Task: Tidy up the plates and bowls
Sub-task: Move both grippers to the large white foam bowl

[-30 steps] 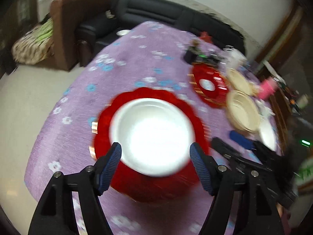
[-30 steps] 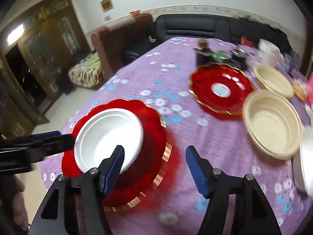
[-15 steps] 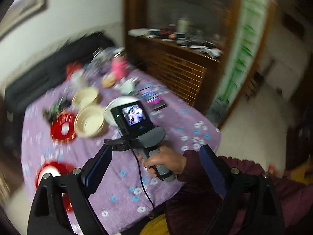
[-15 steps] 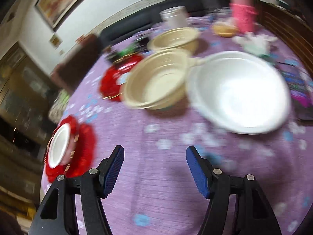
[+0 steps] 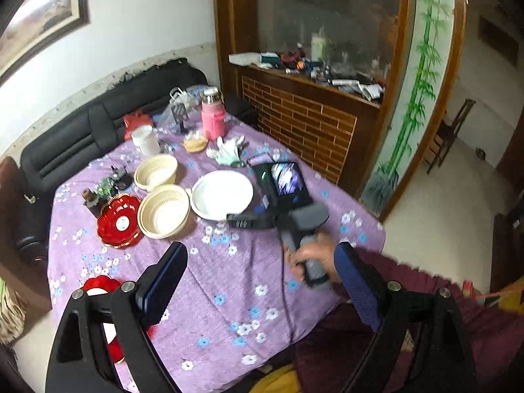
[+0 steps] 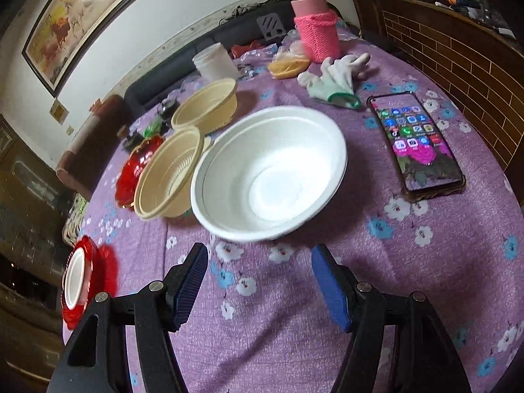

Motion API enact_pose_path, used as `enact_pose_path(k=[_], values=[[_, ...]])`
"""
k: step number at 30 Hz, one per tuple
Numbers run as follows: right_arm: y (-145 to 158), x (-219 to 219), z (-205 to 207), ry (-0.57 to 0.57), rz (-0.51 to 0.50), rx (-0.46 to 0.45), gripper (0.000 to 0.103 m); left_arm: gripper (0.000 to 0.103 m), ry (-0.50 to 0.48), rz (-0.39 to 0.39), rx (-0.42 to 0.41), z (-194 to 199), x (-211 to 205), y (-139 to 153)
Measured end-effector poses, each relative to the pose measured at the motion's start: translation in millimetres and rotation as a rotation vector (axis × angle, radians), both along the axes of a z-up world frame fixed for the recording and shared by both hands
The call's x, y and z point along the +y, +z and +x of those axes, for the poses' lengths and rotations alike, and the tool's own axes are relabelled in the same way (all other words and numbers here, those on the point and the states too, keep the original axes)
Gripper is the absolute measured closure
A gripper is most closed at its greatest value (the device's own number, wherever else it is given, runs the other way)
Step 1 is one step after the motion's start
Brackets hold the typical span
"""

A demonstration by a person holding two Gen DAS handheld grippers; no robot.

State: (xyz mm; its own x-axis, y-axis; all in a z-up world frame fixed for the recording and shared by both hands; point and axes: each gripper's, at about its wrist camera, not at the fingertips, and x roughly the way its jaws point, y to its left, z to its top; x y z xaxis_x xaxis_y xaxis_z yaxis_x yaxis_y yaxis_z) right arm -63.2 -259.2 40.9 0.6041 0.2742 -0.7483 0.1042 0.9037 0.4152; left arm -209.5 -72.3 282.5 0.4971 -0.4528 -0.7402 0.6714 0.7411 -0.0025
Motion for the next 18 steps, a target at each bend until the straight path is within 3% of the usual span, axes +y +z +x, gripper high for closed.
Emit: enact_pose_path(k=[3, 6, 10, 14, 18], values=[[4.0, -4.2, 0.9, -0.015, -0.005, -0.031, 0.033, 0.012, 0.085, -0.074, 0.106, 42.1, 28.7, -27.0], [5.1, -15.9, 0.7, -0.056, -0.026, -0.057, 0.033, 0.012, 0.247, -0.144, 0.259, 92.8, 67.7, -71.8], [-3.0, -34.2, 6.0, -0.109, -0.035, -0.048, 0.033, 0.012, 0.438, -0.199, 0.373, 132.1, 111.4, -129.7], [-14.8, -45.3, 15.2, -0.16, -0.048, -0.031, 0.033, 0.012, 0.502, -0.24, 0.428, 143.0, 125.4, -162.4], [-33.7, -52.3, 34.9, -0.191, -0.028, 0.012, 0.033, 0.012, 0.518, -0.221, 0.398, 140.1, 123.2, -173.3]])
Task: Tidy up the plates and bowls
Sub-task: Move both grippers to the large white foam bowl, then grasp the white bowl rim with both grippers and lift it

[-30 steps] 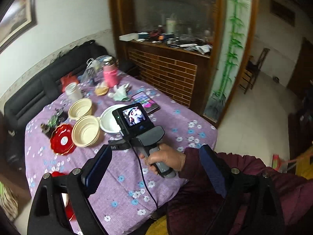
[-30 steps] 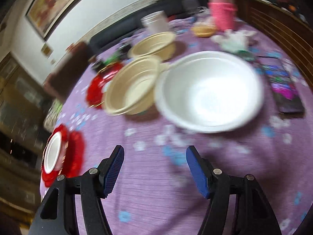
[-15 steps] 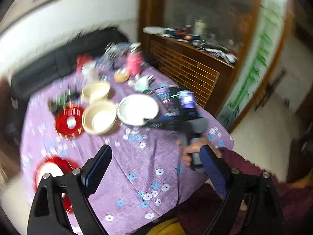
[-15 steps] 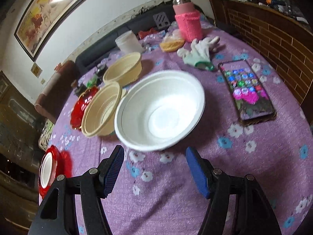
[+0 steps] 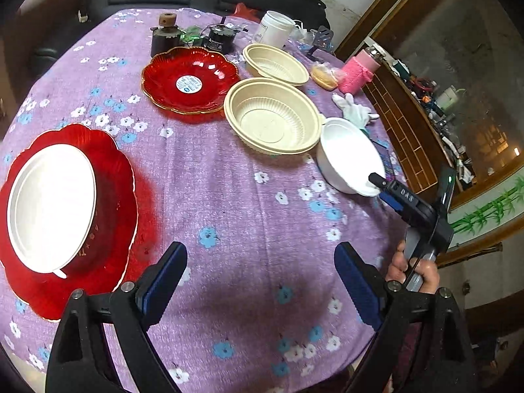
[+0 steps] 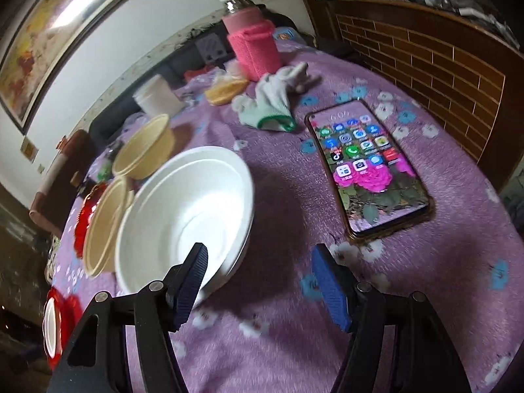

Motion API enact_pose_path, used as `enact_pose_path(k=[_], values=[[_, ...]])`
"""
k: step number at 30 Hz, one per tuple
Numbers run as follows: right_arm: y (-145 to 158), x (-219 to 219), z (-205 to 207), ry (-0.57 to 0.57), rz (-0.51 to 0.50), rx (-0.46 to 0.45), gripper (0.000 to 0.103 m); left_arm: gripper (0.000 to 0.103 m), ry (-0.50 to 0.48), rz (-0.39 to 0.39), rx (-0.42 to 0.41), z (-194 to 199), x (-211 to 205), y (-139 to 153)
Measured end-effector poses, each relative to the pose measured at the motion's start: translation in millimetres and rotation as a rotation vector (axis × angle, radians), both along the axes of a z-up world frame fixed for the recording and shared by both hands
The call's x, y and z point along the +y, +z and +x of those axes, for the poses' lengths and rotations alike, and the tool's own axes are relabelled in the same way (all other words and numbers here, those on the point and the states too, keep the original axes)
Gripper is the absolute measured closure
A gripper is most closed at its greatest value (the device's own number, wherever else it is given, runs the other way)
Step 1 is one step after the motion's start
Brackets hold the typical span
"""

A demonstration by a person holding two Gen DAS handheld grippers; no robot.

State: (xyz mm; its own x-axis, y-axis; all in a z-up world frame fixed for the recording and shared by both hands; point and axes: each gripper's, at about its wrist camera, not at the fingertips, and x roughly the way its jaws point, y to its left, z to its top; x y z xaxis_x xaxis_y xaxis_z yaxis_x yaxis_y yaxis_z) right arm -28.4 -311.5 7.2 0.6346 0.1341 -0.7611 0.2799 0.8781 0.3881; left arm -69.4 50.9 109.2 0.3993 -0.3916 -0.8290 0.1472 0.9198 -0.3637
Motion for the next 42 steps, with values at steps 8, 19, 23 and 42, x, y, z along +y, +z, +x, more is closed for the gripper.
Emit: enact_pose_path(k=[8, 19, 23, 42], values=[[-20.2, 1.9, 20.9, 0.042, 0.112, 0.04, 0.085, 0.012, 0.019, 0.09, -0.111, -2.6, -2.6, 3.9], [-10.5, 5.6, -5.0, 0.235, 0.232, 0.106, 0.089, 0.012, -0.024, 0.069, -0.093, 6.5, -20.3, -12.2], [-11.3, 25.7, -13.3, 0.334, 0.282, 0.154, 0.089, 0.012, -0.04, 0.061, -0.074, 9.6, -29.5, -18.9], [4.7, 115.8, -21.9, 0.512, 0.13, 0.103, 0.041, 0.012, -0.033, 0.125, -0.016, 11.8, -35.3, -55.1]])
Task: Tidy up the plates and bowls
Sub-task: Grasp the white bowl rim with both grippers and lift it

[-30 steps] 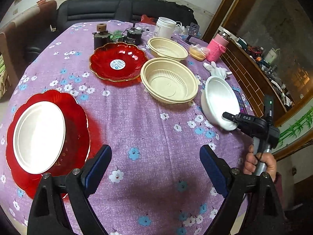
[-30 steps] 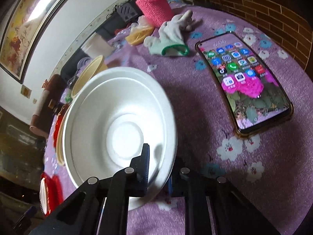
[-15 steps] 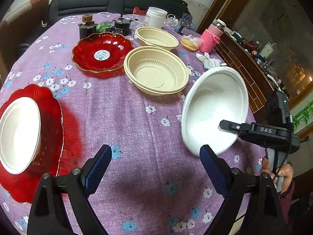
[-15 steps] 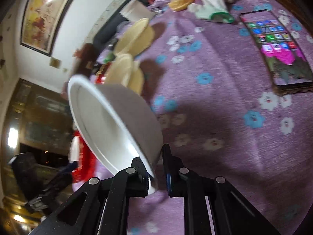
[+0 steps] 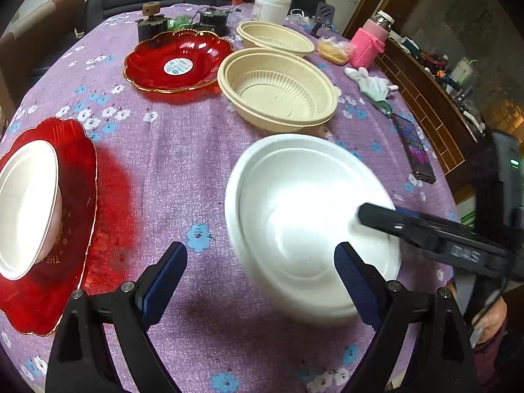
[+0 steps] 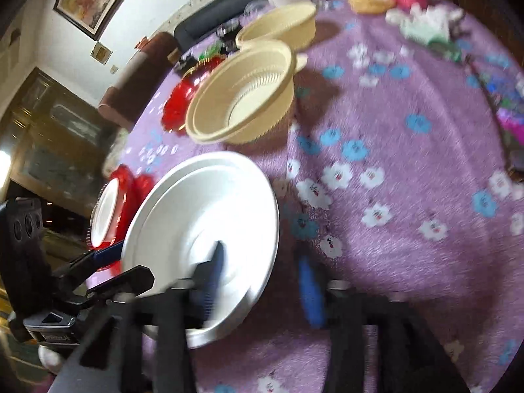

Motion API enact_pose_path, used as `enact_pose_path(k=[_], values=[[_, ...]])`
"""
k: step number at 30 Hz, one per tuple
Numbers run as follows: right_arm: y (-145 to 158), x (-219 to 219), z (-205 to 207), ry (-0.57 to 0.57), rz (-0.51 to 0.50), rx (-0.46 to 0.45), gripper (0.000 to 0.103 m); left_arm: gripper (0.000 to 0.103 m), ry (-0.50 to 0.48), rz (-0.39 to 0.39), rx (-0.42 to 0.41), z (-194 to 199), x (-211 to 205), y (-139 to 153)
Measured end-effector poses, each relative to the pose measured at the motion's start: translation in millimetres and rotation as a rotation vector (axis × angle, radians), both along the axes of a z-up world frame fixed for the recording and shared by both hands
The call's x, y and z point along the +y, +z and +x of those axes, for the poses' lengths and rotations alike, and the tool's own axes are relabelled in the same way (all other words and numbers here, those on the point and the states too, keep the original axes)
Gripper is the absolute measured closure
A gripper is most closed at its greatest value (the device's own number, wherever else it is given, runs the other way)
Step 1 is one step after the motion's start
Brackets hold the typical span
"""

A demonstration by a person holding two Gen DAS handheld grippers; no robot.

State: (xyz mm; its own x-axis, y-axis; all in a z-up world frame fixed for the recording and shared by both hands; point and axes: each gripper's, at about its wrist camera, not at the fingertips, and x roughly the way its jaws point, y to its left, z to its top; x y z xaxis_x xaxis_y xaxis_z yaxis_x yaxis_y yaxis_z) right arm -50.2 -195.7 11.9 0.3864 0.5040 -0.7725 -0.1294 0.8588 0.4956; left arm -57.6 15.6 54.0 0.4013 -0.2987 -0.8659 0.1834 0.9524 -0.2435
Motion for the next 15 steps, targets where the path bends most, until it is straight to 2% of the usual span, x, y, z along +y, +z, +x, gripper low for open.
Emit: enact_pose_path(k=[4, 8, 9, 11, 13, 15], values=[[10.0, -2.3, -7.9, -0.027, -0.038, -0.059, 0.039, 0.012, 0.014, -0.008, 0.009, 6.6, -0.8, -6.7], [3.6, -10.7, -17.2, -0.05, -0.046, -0.05, 0.039, 0.013, 0.021, -0.017, 0.022, 11.6, -5.3, -16.3], [0.9, -10.0, -18.3, -0.053, -0.046, -0.043, 0.039, 0.016, 0.02, -0.02, 0.03, 11.8, -6.5, -19.1], [-2.5, -5.6, -20.3, -0.058, -0.046, -0.036, 0.039, 0.032, 0.011, -0.03, 0.046, 10.7, -8.1, -22.9], [-2.9, -3.2, -24.2, -0.062, -0.041, -0.045, 0.043, 0.06, -0.012, -0.031, 0.065, 8.7, -9.8, -25.5], [-1.3, 2.7, -26.7, -0.059, -0.039, -0.049, 0.058, 0.065, -0.021, -0.038, 0.071, 6.2, -8.9, -25.7]])
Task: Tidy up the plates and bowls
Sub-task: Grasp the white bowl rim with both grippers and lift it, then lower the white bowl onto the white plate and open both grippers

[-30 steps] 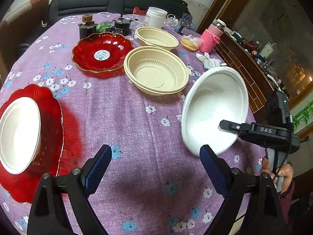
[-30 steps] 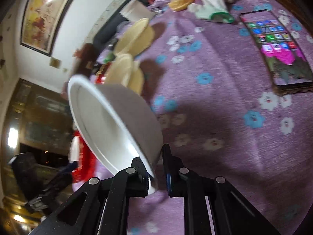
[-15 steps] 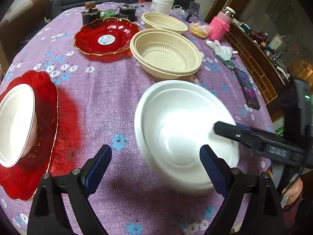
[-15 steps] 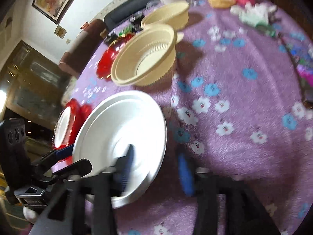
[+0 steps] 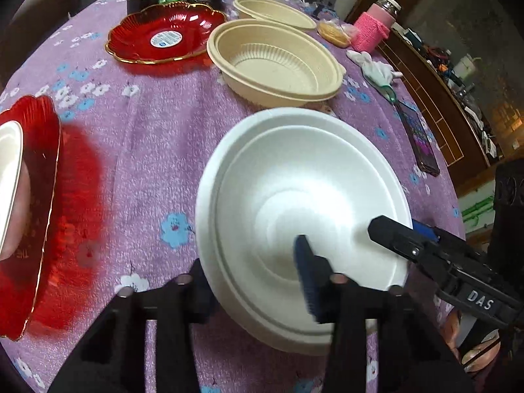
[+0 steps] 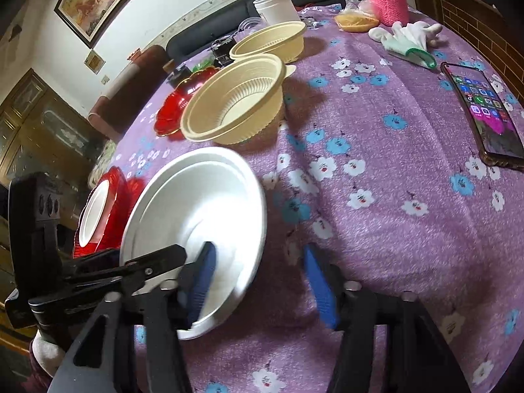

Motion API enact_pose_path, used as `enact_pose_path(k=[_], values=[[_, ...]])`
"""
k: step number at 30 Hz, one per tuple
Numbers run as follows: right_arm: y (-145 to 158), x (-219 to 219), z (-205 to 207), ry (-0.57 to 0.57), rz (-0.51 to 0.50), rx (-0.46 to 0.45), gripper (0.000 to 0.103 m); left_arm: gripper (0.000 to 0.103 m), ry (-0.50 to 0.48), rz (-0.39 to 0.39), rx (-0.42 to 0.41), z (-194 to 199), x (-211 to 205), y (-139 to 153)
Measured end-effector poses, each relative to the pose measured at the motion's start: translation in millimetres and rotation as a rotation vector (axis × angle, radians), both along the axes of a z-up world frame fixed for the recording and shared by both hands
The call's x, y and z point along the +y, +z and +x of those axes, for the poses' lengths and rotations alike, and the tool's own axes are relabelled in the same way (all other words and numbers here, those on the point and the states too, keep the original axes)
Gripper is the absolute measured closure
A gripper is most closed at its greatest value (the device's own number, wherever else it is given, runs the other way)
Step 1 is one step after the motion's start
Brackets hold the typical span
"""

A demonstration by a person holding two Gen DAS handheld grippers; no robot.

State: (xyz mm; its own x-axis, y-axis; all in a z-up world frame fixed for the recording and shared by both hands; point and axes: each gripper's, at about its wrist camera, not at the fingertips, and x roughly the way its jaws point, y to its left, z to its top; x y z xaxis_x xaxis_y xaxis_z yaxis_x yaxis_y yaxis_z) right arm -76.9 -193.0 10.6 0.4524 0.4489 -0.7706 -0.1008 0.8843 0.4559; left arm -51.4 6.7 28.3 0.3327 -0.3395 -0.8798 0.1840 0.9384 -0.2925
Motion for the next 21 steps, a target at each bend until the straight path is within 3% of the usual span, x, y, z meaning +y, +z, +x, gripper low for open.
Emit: enact_pose_path(k=[2, 10, 17, 21], values=[[2.6, 6.8, -1.8, 0.017, 0.006, -0.001, 0.077, 0.065, -0.002, -0.011, -0.01, -3.9, 1.9, 3.6], [38.1, 42.6, -3.9, 0.046, -0.033, -0.087, 0.079, 0.065, 0.065, -0.035, -0.118, -24.3, 40.9, 42.9], [68.3, 121.2, 13.7, 0.164, -0.02, -0.16, 0.079, 0.063, 0.273, -0.054, -0.19, -40.3, 126.0, 70.7], [67.9, 179.6, 26.9, 0.247, 0.008, -0.163, 0.079, 0.062, 0.39, 0.029, -0.243, -43.1, 165.2, 78.4]])
